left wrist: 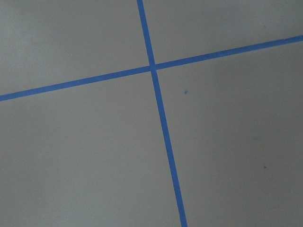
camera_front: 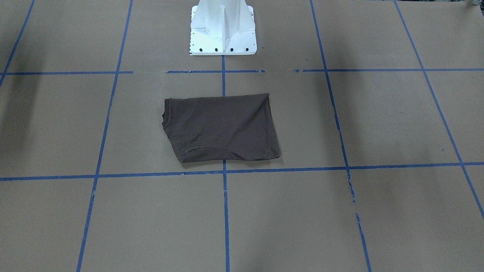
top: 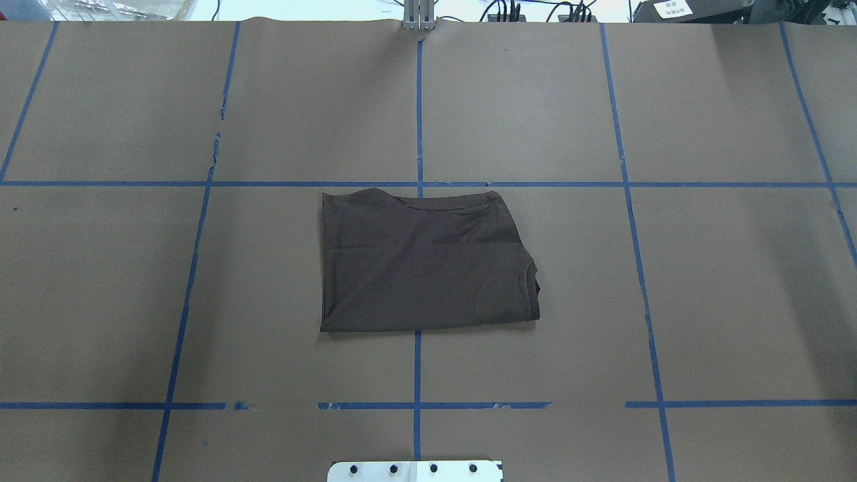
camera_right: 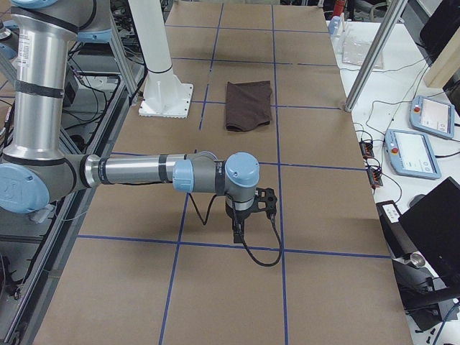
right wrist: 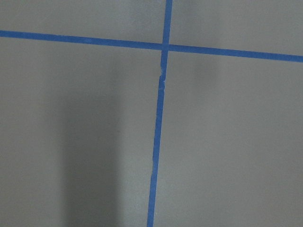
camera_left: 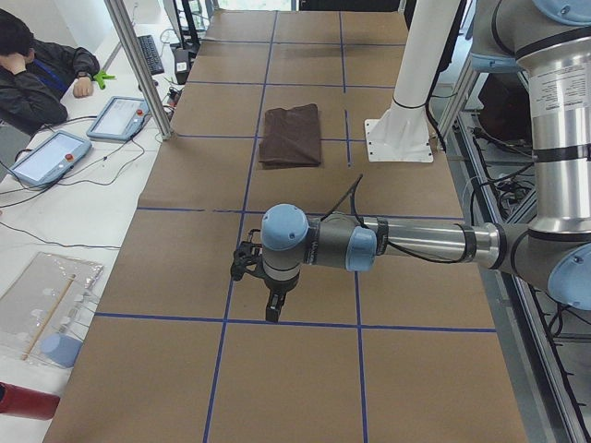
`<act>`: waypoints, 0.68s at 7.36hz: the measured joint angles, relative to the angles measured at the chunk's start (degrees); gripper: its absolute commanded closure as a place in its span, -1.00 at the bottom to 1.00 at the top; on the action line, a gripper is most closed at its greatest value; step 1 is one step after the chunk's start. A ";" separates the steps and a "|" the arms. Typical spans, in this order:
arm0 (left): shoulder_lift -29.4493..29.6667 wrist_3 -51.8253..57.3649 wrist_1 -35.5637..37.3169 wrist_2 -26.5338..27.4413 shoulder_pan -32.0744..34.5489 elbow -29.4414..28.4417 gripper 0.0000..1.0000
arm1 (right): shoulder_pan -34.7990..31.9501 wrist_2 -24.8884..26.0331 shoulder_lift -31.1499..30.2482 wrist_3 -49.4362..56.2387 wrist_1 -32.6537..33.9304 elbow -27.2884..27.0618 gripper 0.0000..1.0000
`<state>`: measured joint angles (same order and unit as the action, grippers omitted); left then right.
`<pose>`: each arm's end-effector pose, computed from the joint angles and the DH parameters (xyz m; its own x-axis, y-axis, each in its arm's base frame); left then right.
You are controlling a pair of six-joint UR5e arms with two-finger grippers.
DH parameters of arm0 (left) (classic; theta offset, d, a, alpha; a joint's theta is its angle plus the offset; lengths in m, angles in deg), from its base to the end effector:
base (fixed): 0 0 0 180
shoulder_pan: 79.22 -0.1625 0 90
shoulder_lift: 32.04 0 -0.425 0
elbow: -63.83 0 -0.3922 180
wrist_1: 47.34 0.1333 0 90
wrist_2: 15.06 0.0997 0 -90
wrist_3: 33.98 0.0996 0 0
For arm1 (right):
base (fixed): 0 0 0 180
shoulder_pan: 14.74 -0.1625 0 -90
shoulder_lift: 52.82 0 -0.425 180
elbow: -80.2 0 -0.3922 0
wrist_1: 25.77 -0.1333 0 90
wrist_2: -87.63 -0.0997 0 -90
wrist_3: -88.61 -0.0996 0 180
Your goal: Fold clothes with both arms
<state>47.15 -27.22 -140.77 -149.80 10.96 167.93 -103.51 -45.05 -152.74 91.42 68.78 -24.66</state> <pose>-0.0645 -0.4189 0.6160 0.7060 0.1965 -0.6804 -0.0805 0.9768 0.1985 0.0568 -0.4190 0.6199 0.7329 -0.0694 0.6767 0.0575 0.9975 0.0400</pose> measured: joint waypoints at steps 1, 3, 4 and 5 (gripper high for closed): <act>0.00 0.00 0.00 0.00 -0.03 -0.02 -1.00 | 0.00 -0.02 0.06 0.00 -0.04 -0.03 -1.00; 0.00 0.00 0.02 0.00 -0.07 -0.27 -1.00 | 0.00 0.02 0.17 0.09 -0.06 -0.14 -1.00; 0.00 0.00 0.08 -0.02 -0.10 -0.73 -1.00 | 0.03 0.04 0.21 0.15 -0.07 -0.16 -1.00; 0.00 0.00 0.15 -0.05 -0.12 -1.01 -1.00 | 0.06 0.05 0.23 0.28 -0.07 -0.17 -1.00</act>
<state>47.15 -27.22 -140.61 -149.85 10.84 166.92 -103.46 -45.00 -152.51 91.70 68.71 -24.82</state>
